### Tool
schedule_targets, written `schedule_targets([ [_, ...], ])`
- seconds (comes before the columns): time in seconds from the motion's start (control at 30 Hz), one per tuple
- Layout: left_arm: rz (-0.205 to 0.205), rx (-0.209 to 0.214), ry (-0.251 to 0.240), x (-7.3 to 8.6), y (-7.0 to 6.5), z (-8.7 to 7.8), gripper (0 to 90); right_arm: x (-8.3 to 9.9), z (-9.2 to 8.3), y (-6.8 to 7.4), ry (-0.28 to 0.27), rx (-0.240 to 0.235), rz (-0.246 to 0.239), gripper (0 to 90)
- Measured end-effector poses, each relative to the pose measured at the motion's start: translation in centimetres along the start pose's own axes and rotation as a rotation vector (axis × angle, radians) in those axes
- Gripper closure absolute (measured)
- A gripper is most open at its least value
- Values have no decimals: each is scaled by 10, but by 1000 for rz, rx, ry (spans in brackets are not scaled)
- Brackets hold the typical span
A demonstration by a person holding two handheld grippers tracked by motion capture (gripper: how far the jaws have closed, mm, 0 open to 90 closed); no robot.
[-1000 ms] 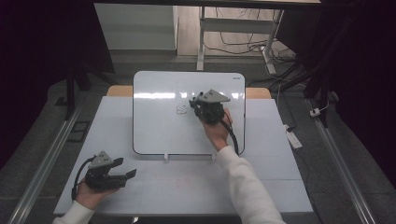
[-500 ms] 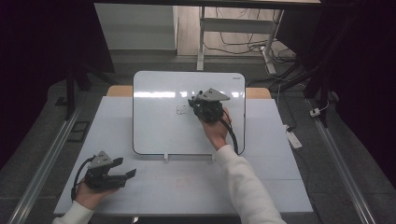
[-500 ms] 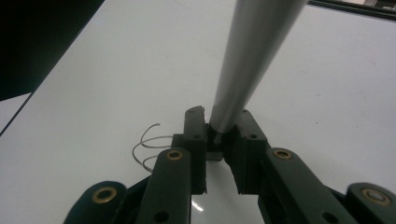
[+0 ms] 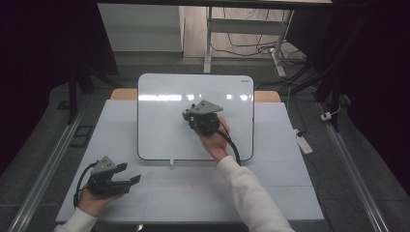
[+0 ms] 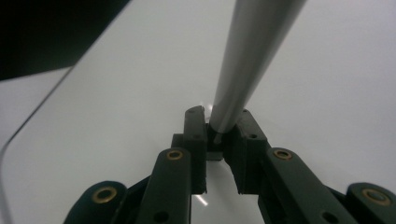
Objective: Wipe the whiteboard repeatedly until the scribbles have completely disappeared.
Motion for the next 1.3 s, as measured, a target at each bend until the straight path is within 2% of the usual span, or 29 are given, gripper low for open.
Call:
schedule_targets([
  [0.07,1,-1,-4,0,0,-1,271,0,1,1,-2,0,-2,774],
  [0.1,1,-3,-7,-1,-1,-1,272,-2,1,-1,-10,-4,13,774],
  [0.13,4,-3,-7,-1,-1,-2,272,-8,1,-12,-30,38,30,775],
  [0.17,5,-2,-8,-1,-2,-2,272,-8,1,-12,-30,38,30,775],
  [0.27,2,-2,-7,-1,-1,-1,272,-16,0,-26,-51,72,65,774],
  [0.33,3,-1,-6,-1,0,-1,272,-16,2,-23,-40,71,52,774],
  [0.37,3,-2,-7,-1,0,-1,272,-15,4,-17,-35,42,58,774],
  [0.43,3,-2,-7,-1,0,-1,272,-11,8,-3,-13,6,18,774],
  [0.47,3,-2,-6,0,0,-1,271,-11,9,-1,-9,8,-2,774],
  [0.5,3,-2,-5,0,-1,-1,272,-13,10,-2,-11,15,-7,774],
  [0.53,4,-2,-5,0,-1,-1,272,-15,10,-7,-27,26,18,774],
  [0.57,4,-4,-6,0,-1,-2,272,-20,8,-18,-51,64,63,774],
  [0.67,1,-2,-9,0,-1,-2,272,-19,7,-20,-49,66,67,774],
  [0.7,2,-2,-8,0,0,-2,272,-18,6,-16,-34,58,49,774],
  [0.8,0,-1,-4,0,1,-1,272,-4,6,6,12,-8,-21,774],
  [0.83,1,0,-4,0,0,-1,272,-1,5,10,16,-11,-37,774],
  [0.9,4,-3,-5,0,-1,-1,271,-1,2,4,2,-1,-10,774],
  [0.93,4,-2,-5,0,-1,-1,272,-2,-1,-4,-12,33,9,774],
  [1.0,5,-3,-8,-1,-2,-2,272,-4,-5,-16,-31,69,50,774],
  [1.07,5,-1,-4,-1,-1,0,272,-1,-8,-14,-25,67,43,774],
  [1.17,2,0,4,0,-1,2,271,6,-7,-1,-2,32,-8,774],
  [1.2,4,0,3,0,-1,1,271,7,-8,-2,-7,27,1,774],
  [1.3,5,-2,-3,0,-2,0,271,5,-12,-15,-42,70,65,774],
])
Point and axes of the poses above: each handheld gripper's, and its own axes: z roughly forward along the jaws, x roughly out of its underside, y roughly to its left, the point moved 7 cm from there along z, roughly forward along the jaws
